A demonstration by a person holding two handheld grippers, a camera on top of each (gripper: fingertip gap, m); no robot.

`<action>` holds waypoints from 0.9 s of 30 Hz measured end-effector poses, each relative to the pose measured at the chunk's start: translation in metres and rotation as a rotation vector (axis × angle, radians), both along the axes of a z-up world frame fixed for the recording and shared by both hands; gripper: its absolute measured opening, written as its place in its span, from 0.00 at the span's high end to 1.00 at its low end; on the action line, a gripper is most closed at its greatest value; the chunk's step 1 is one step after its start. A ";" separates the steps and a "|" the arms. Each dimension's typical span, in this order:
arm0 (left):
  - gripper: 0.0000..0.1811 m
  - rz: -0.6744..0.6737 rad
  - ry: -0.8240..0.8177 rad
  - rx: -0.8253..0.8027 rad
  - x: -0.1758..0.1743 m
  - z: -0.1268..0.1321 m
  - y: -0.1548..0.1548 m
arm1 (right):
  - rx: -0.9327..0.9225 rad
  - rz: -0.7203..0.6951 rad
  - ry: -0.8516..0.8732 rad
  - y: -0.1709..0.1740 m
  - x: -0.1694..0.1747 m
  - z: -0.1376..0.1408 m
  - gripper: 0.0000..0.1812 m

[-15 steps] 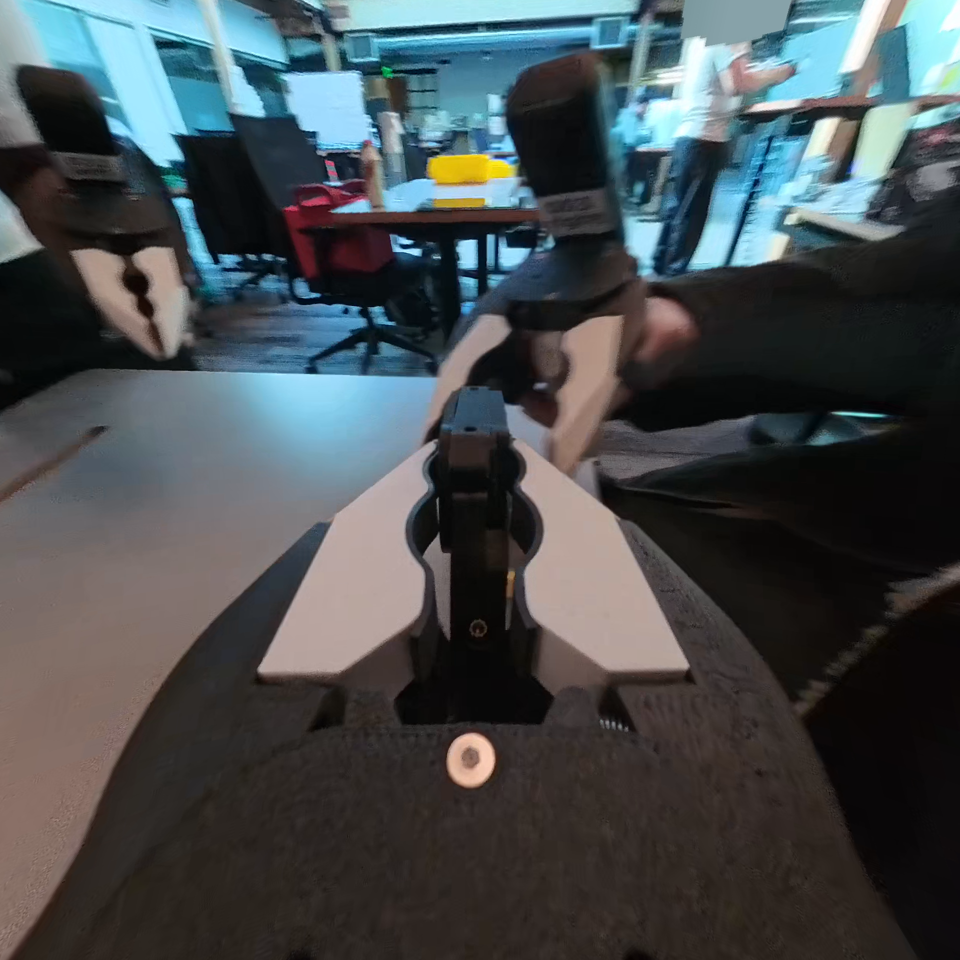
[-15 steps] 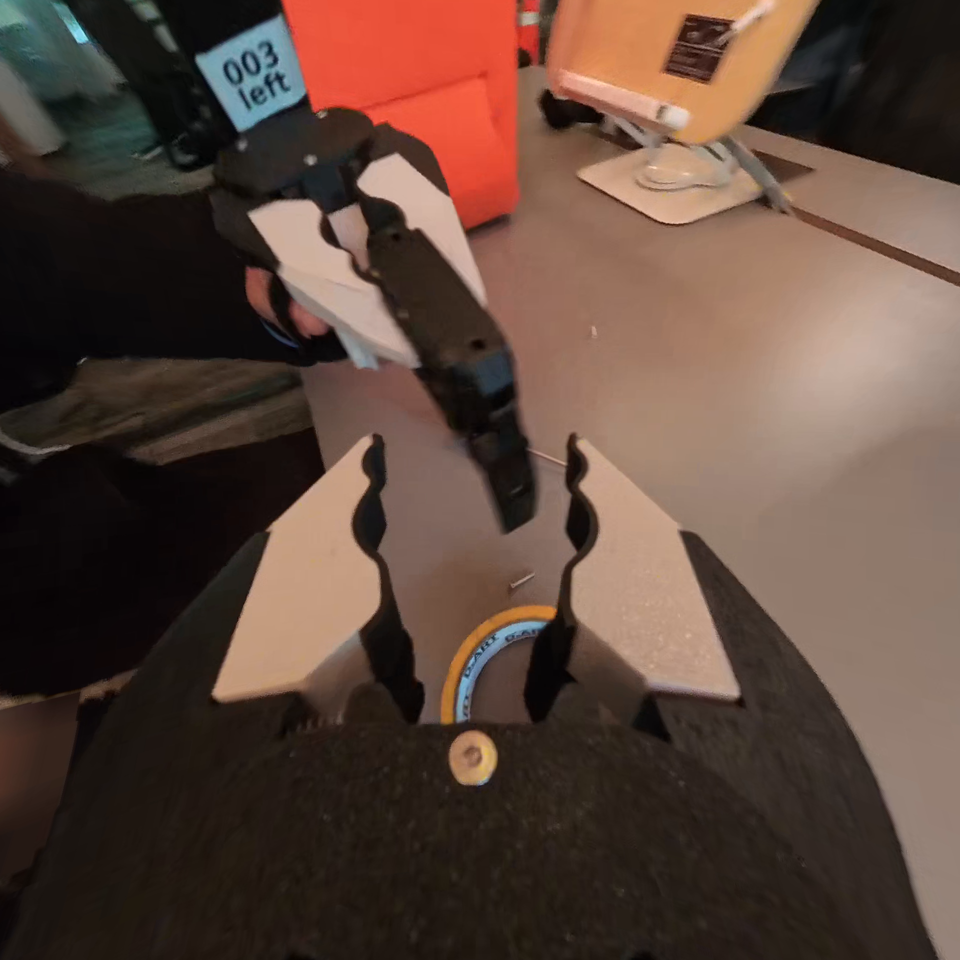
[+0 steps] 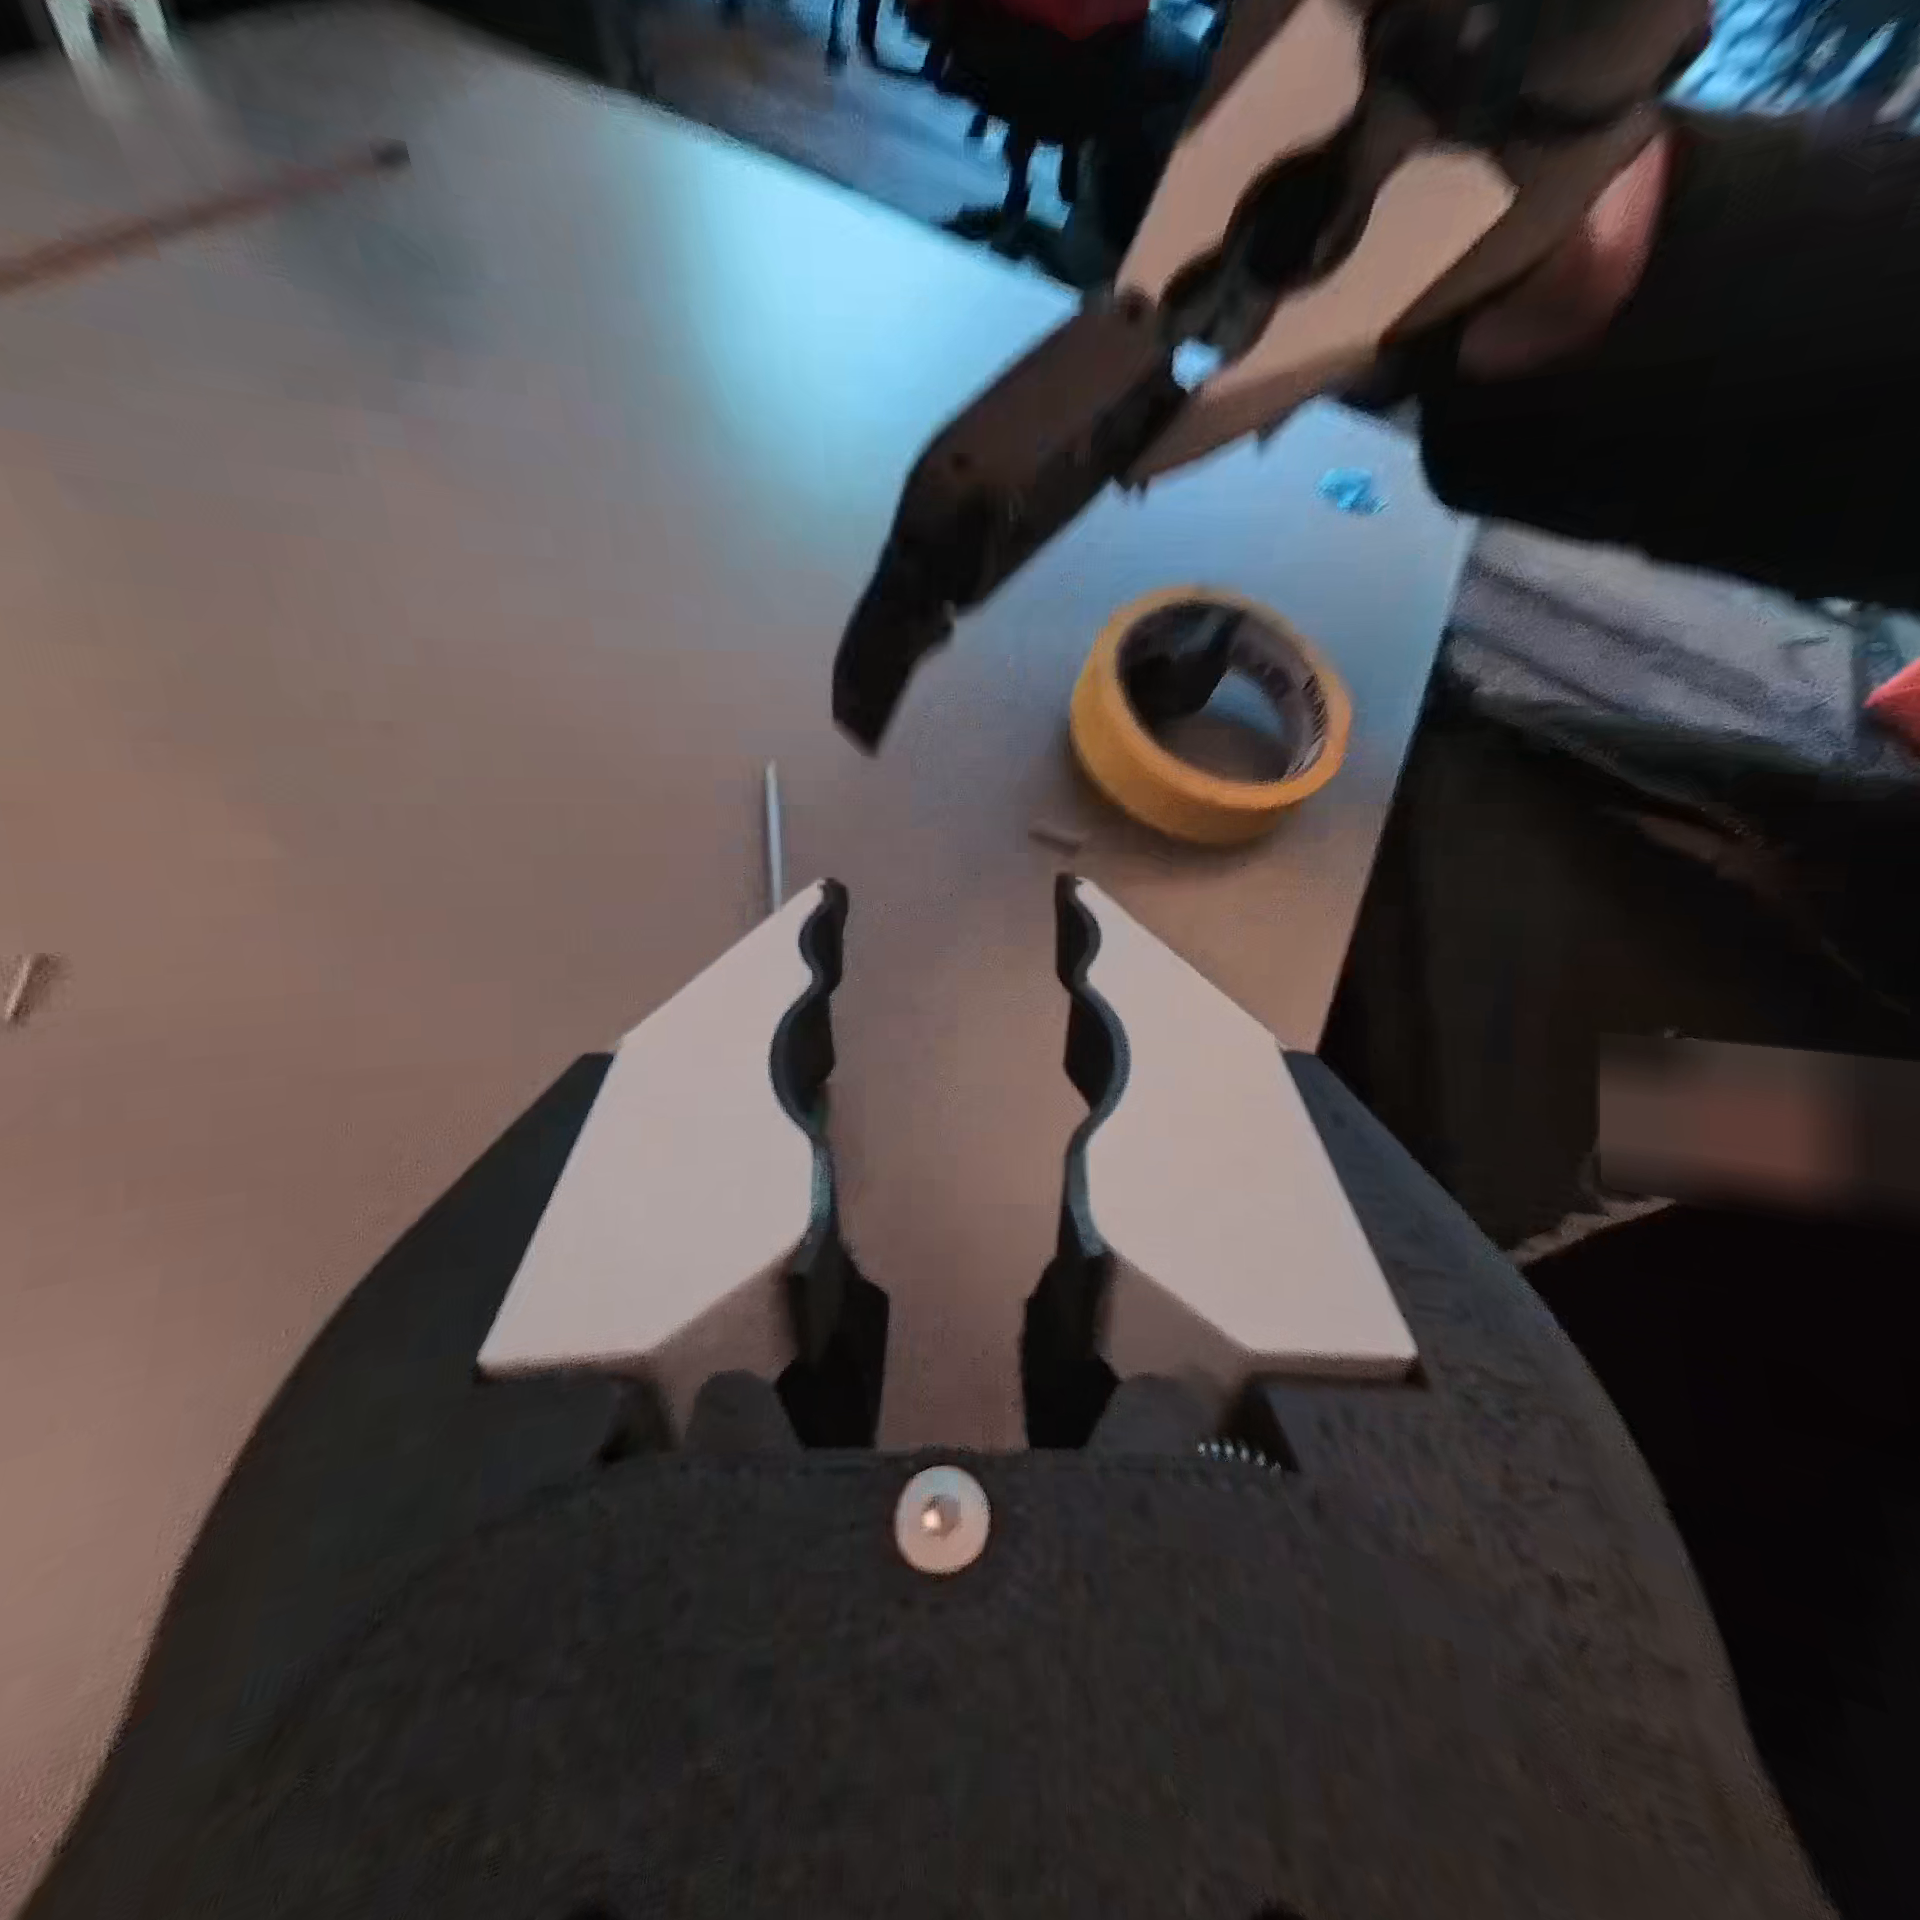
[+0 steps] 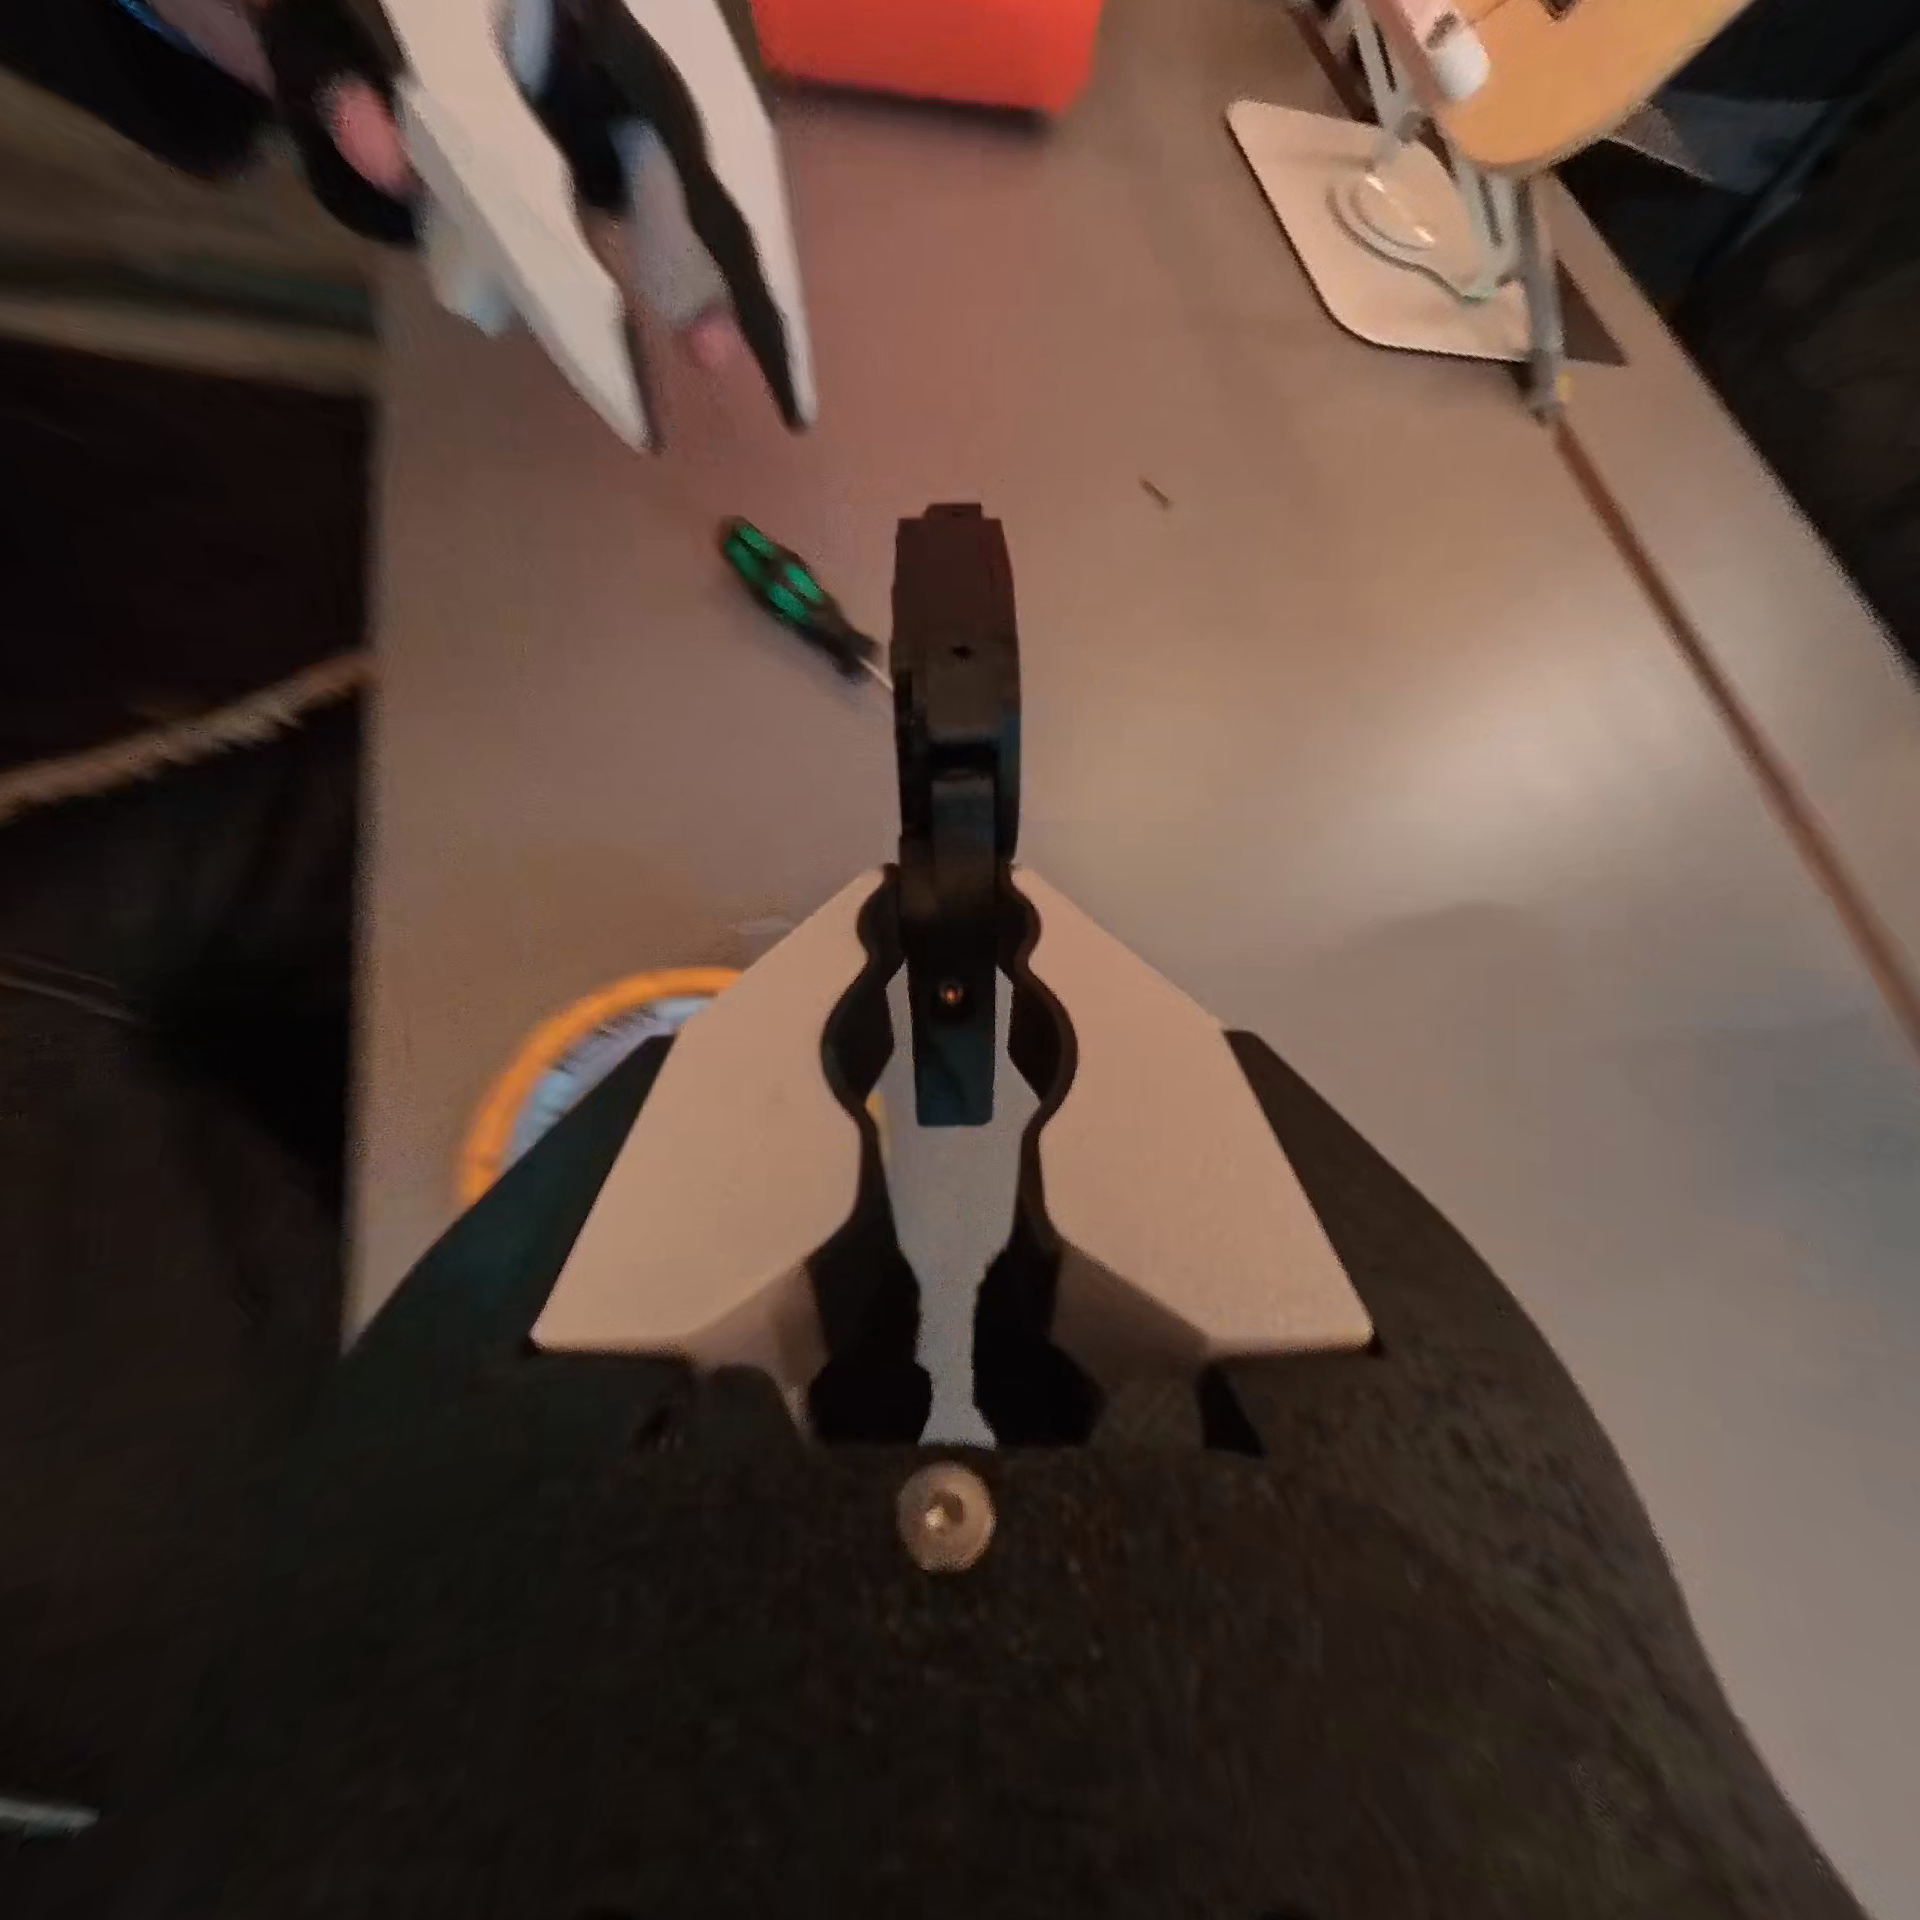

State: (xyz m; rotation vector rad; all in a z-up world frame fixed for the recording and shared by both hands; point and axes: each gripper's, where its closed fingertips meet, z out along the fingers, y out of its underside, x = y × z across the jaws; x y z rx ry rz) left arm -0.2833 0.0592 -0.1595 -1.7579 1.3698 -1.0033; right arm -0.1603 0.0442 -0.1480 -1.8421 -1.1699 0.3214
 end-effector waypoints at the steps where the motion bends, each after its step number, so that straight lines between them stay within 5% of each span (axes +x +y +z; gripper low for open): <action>1: 0.77 0.037 0.039 -0.003 -0.003 -0.007 0.007 | 0.025 -0.017 -0.058 0.011 0.012 -0.004 0.92; 7: 0.76 0.126 0.220 0.103 -0.016 -0.049 0.026 | 0.082 -0.079 -0.078 0.047 0.046 -0.021 0.92; 12: 0.77 0.115 0.278 0.120 -0.014 -0.065 0.028 | 0.210 -0.101 -0.306 0.053 0.072 -0.040 0.92; 15: 0.90 0.111 0.325 0.150 -0.017 -0.073 0.029 | 0.251 -0.074 -0.348 0.051 0.073 -0.045 0.92; 23: 0.90 0.099 0.294 0.002 -0.014 -0.073 0.019 | 0.057 -0.127 -0.019 0.042 0.041 -0.033 0.92; 27: 0.68 0.051 0.151 0.093 0.006 -0.020 0.019 | -0.026 -0.010 0.335 0.016 -0.001 0.009 0.92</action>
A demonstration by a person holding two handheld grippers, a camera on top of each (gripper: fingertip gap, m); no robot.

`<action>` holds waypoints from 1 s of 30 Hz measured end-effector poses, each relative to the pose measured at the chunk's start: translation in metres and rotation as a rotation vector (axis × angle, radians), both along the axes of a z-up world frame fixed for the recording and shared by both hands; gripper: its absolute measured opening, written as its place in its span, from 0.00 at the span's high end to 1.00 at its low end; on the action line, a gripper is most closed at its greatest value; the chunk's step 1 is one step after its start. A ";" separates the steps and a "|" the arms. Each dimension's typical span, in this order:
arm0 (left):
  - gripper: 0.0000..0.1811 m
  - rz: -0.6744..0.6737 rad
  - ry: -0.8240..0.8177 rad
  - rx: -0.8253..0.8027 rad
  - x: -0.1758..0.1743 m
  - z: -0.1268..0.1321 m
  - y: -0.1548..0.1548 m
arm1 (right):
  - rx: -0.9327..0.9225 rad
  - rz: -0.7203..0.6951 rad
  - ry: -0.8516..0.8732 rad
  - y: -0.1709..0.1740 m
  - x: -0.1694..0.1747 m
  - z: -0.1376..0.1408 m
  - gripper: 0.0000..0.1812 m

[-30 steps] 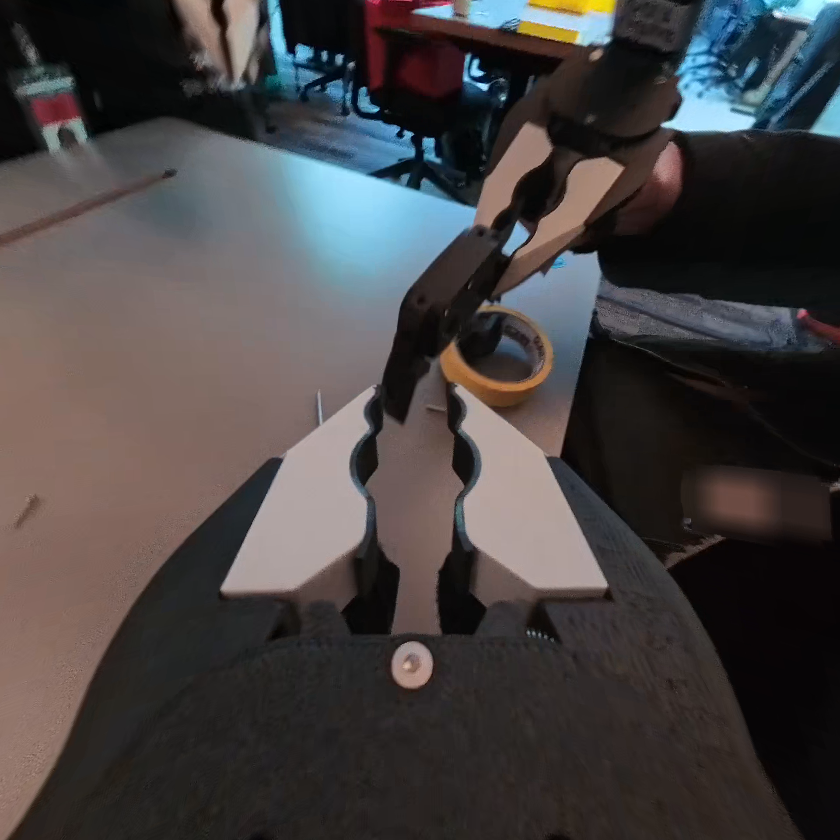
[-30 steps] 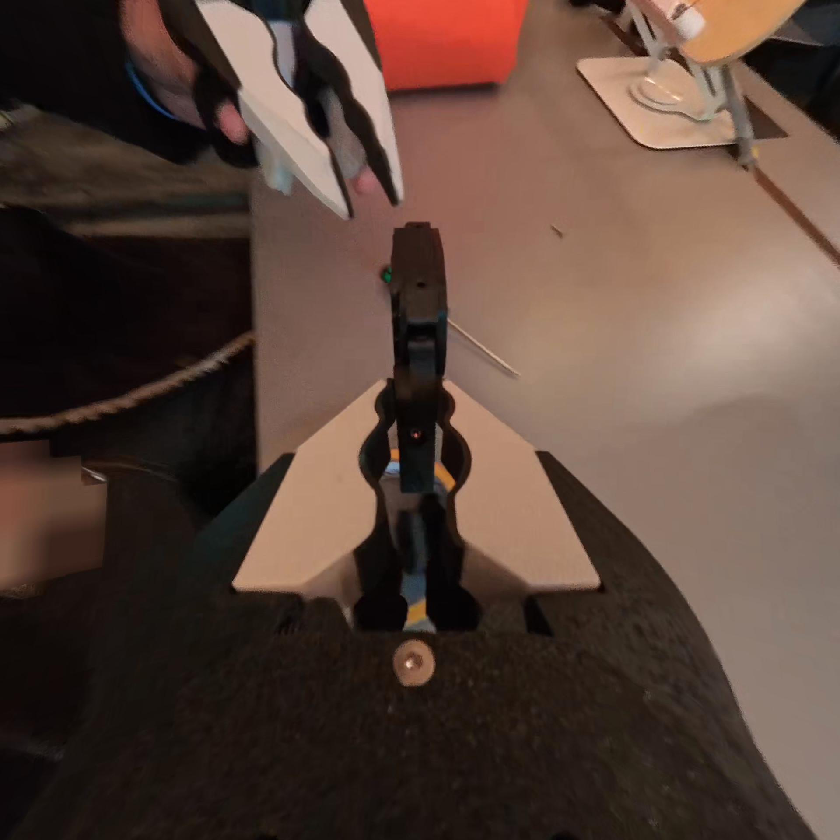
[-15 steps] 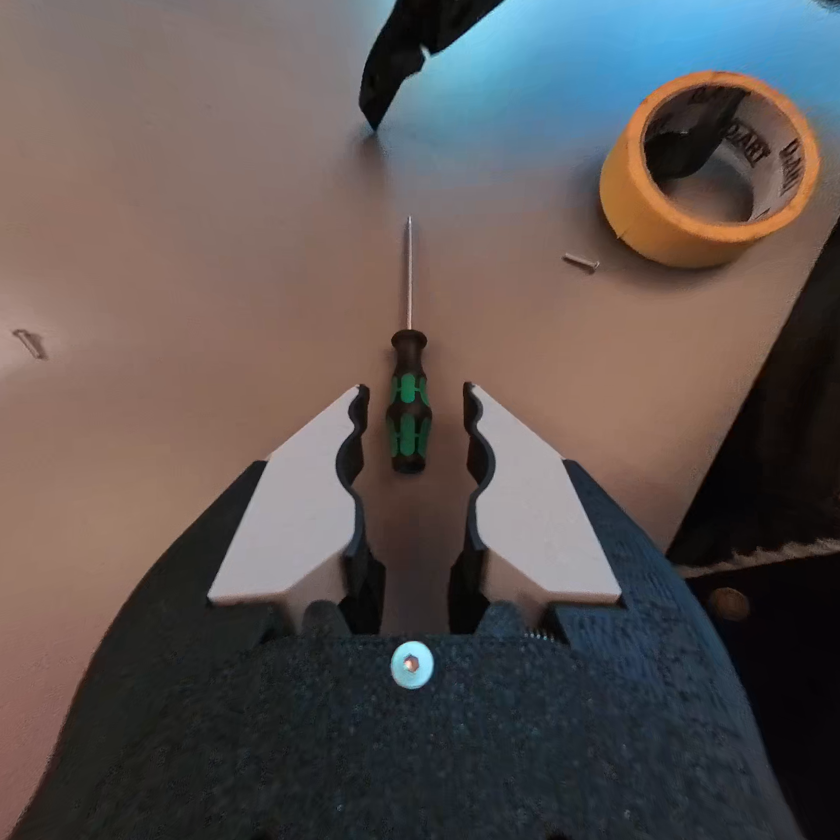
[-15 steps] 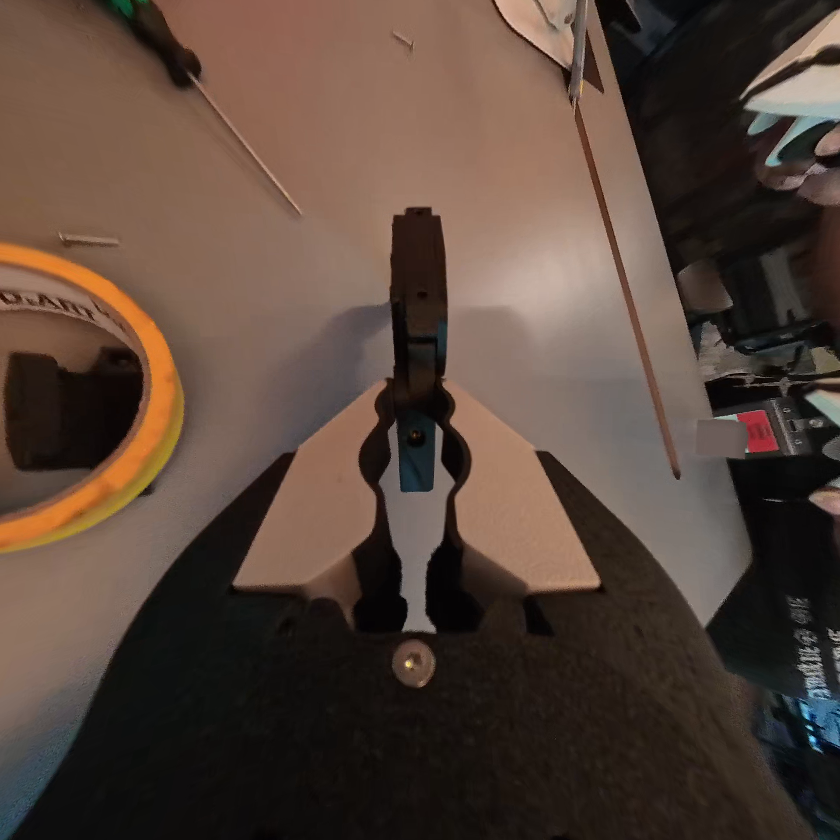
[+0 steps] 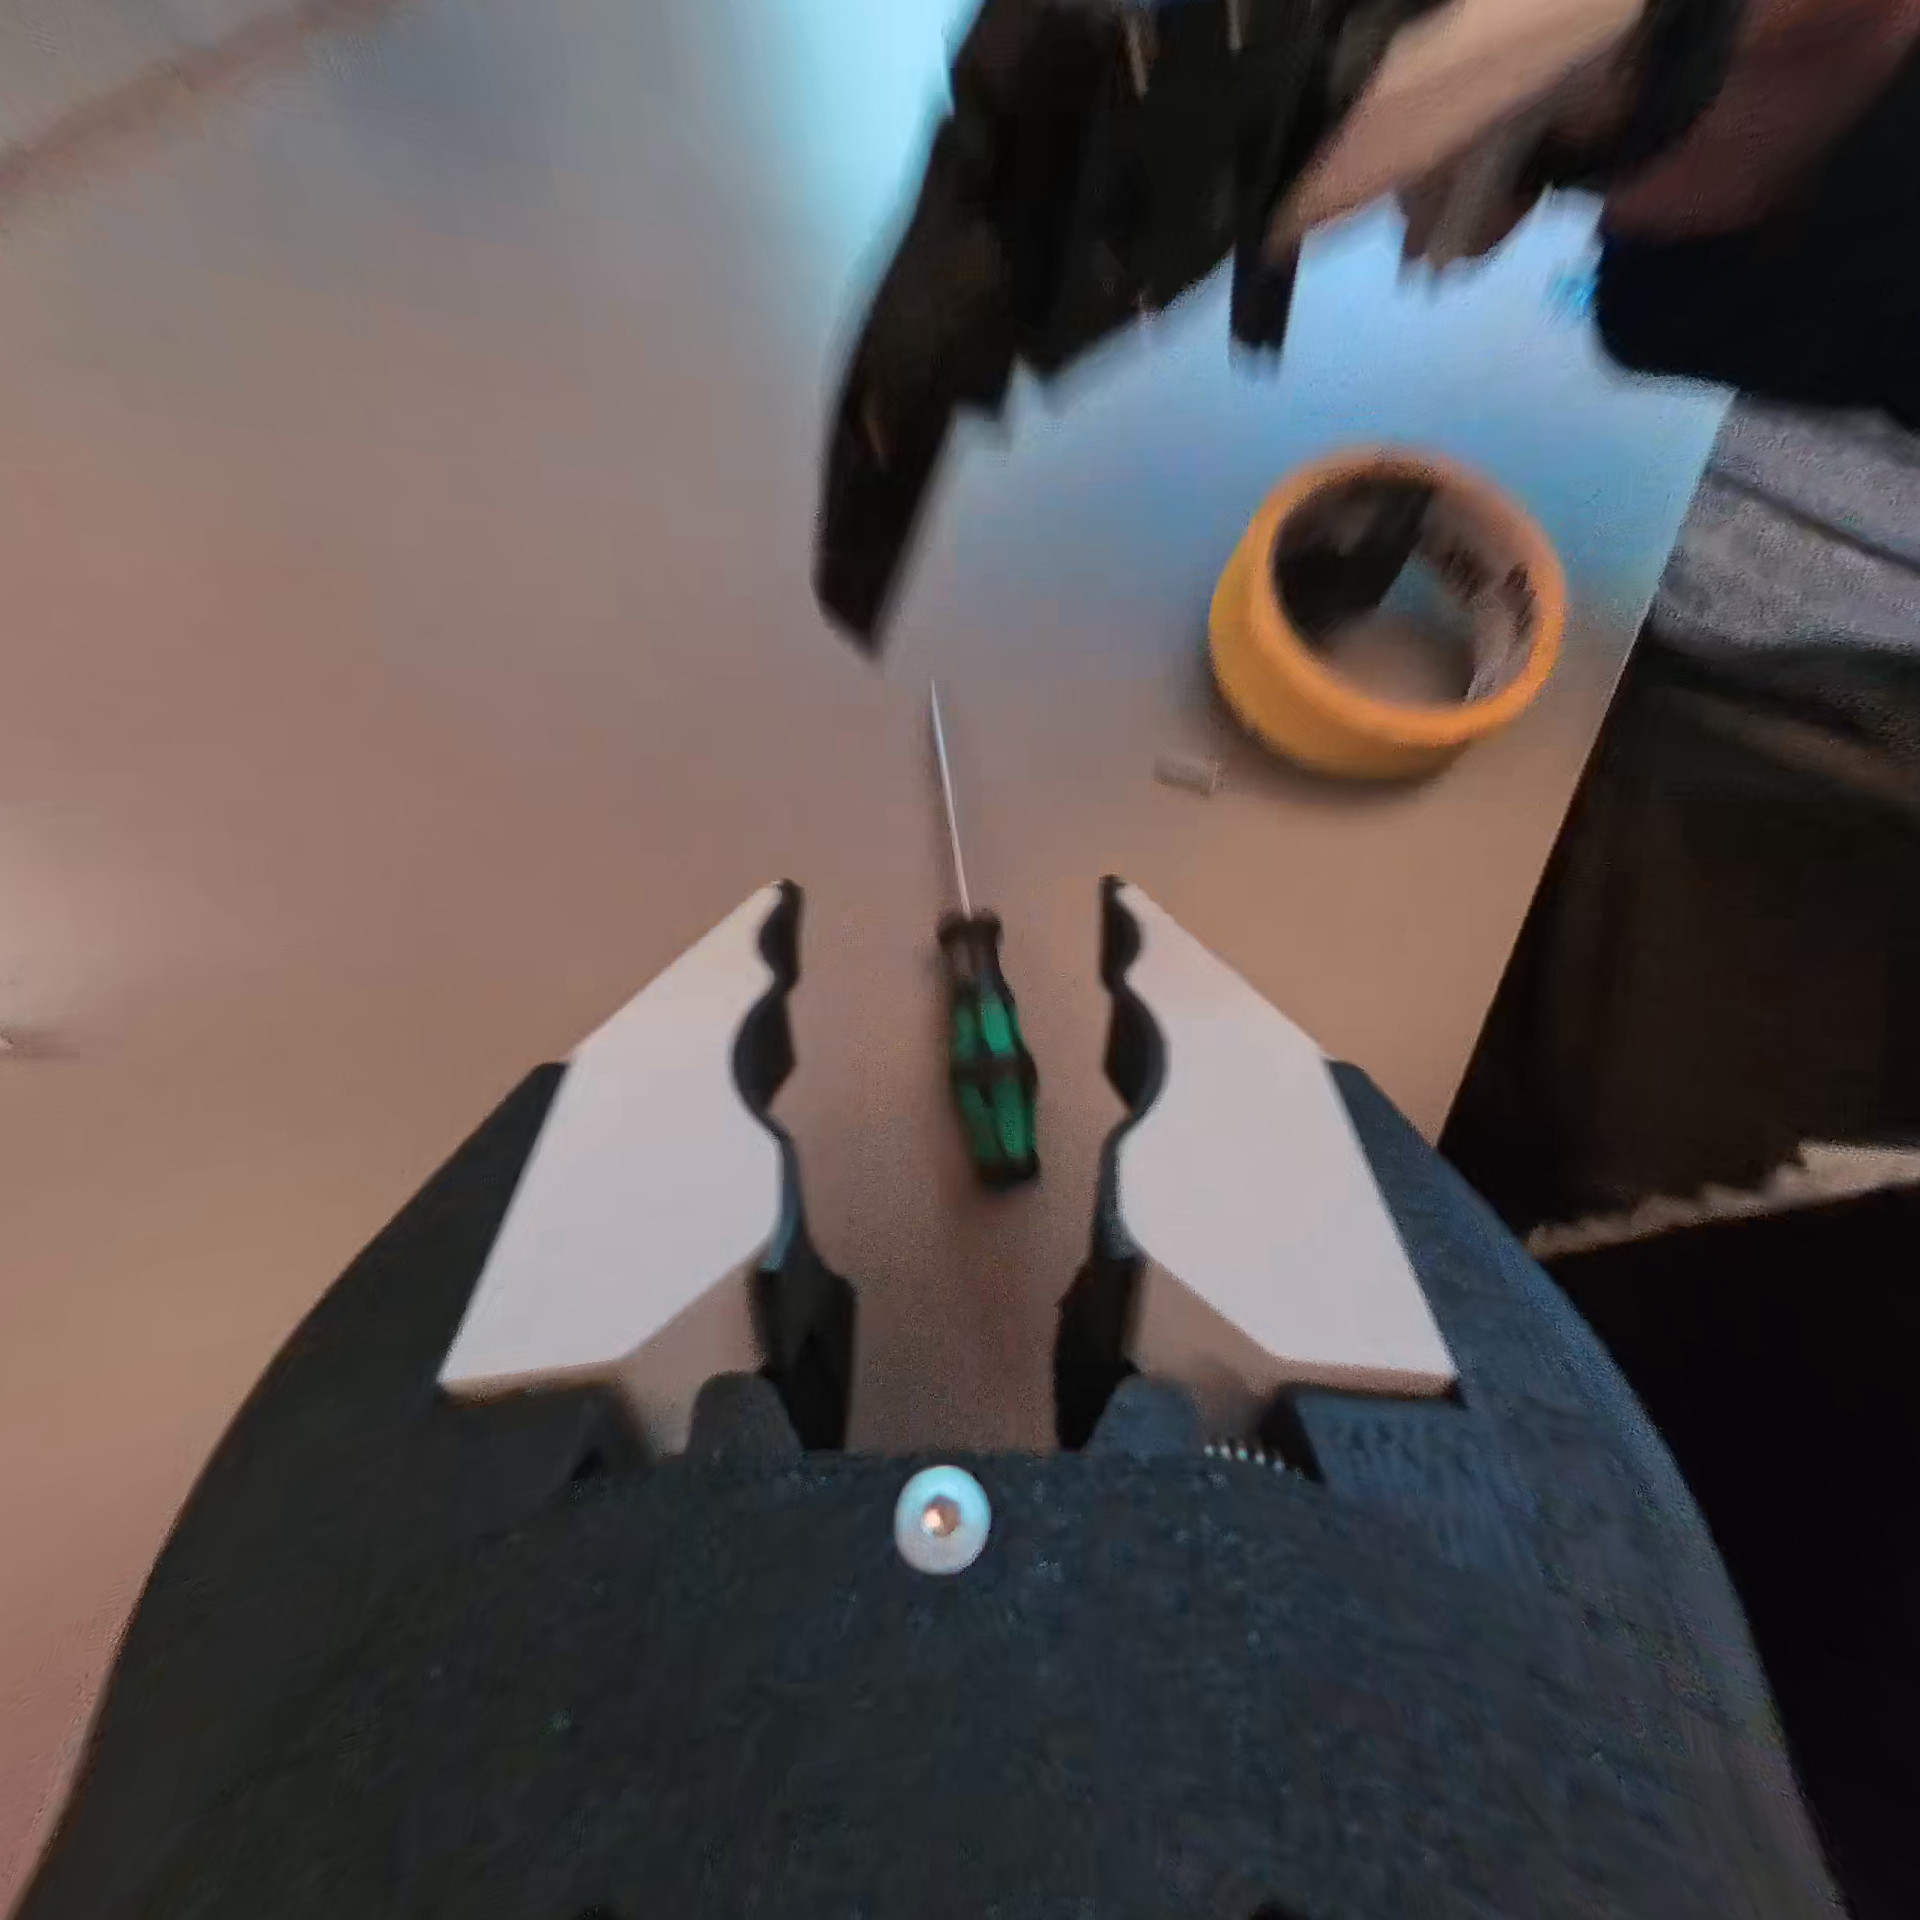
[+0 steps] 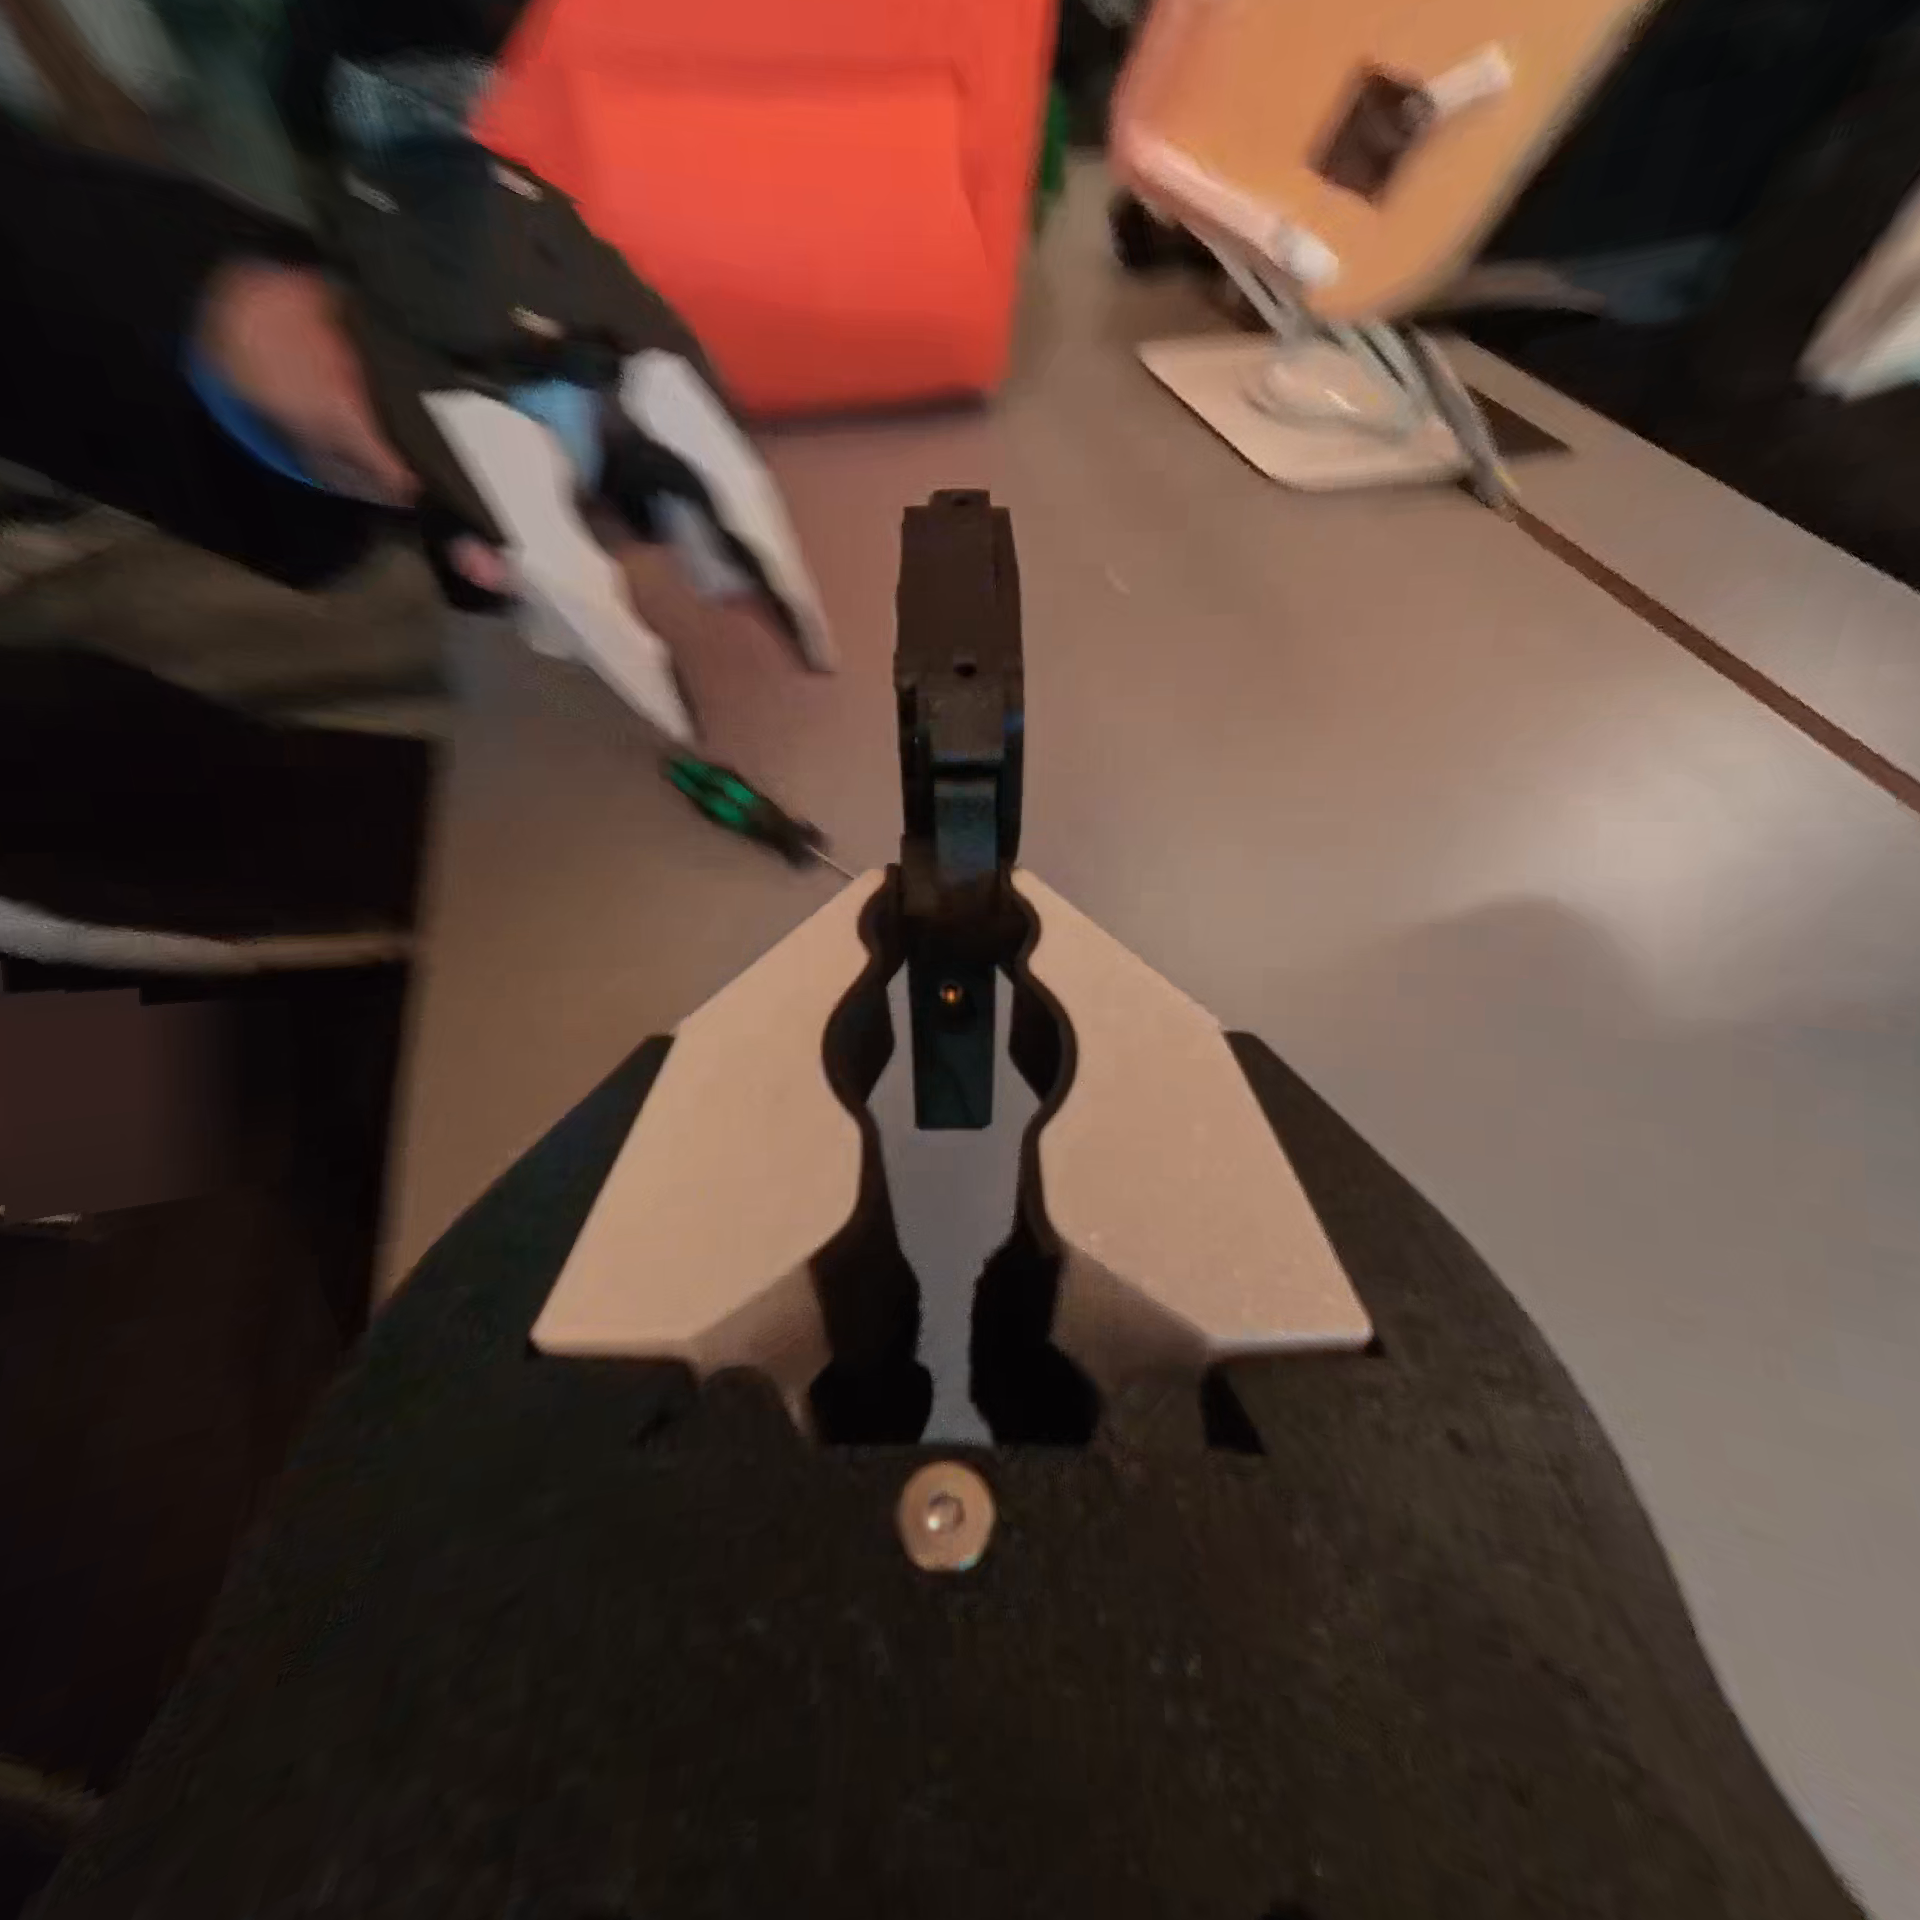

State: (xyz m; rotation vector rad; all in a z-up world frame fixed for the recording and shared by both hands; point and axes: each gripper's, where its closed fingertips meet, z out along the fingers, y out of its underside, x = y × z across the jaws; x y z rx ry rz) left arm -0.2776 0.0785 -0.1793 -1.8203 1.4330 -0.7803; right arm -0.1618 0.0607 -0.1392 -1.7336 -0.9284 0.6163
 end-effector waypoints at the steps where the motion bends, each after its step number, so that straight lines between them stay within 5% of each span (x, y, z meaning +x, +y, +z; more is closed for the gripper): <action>1: 0.58 -0.018 -0.065 0.038 0.009 0.024 0.002 | -0.028 0.079 0.062 -0.009 -0.013 0.009 0.92; 2: 0.53 -0.068 -0.132 0.038 0.018 0.046 -0.003 | -0.080 0.142 0.097 -0.016 -0.023 0.015 0.92; 5: 0.56 -0.247 -0.257 -0.082 0.034 0.085 -0.031 | -0.165 0.294 0.100 -0.031 -0.045 0.021 0.92; 8: 0.84 -0.318 -0.324 -0.157 0.038 0.086 -0.045 | -0.202 0.395 0.111 -0.038 -0.063 0.027 0.92; 10: 0.88 -0.301 -0.375 -0.169 0.037 0.087 -0.045 | -0.241 0.389 0.138 -0.034 -0.065 0.027 0.92; 12: 0.88 -0.242 -0.365 -0.169 0.036 0.082 -0.040 | -0.287 0.299 0.173 -0.029 -0.056 0.023 0.89; 15: 0.88 -0.082 -0.316 -0.140 0.029 0.074 -0.031 | -0.319 0.037 0.084 -0.036 -0.006 0.000 0.71; 19: 0.88 0.147 -0.253 -0.060 0.015 0.053 -0.024 | -0.435 -0.286 -0.044 -0.075 0.039 -0.039 0.66; 22: 0.88 0.148 -0.239 -0.110 0.015 0.041 -0.031 | -0.508 -0.453 -0.041 -0.093 0.053 -0.068 0.67; 30: 0.88 0.030 -0.189 -0.078 0.025 0.044 -0.051 | -0.610 -0.480 -0.137 -0.091 0.051 -0.088 0.91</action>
